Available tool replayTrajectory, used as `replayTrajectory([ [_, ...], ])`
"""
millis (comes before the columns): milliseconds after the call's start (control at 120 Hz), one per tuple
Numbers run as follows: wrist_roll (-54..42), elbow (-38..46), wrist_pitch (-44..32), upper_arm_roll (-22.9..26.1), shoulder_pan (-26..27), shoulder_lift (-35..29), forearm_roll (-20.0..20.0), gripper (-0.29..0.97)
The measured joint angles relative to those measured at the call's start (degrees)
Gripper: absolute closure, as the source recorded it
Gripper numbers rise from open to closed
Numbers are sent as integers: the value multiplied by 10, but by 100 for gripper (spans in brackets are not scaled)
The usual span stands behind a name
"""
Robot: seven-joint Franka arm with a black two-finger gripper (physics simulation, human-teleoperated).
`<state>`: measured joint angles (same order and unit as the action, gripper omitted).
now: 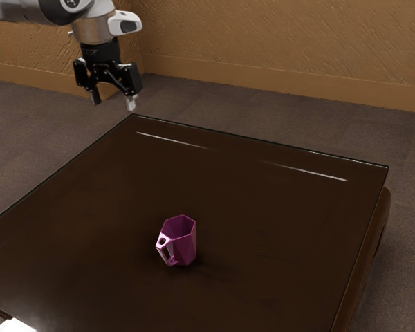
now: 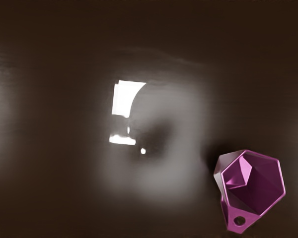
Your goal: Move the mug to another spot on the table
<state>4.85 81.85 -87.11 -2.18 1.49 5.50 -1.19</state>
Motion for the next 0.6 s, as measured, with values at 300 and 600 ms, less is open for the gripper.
replayTrajectory([
  [300,8,252,-38,28,0,-176,1,0],
  [600,-10,557,-271,83,4,-240,30,0],
])
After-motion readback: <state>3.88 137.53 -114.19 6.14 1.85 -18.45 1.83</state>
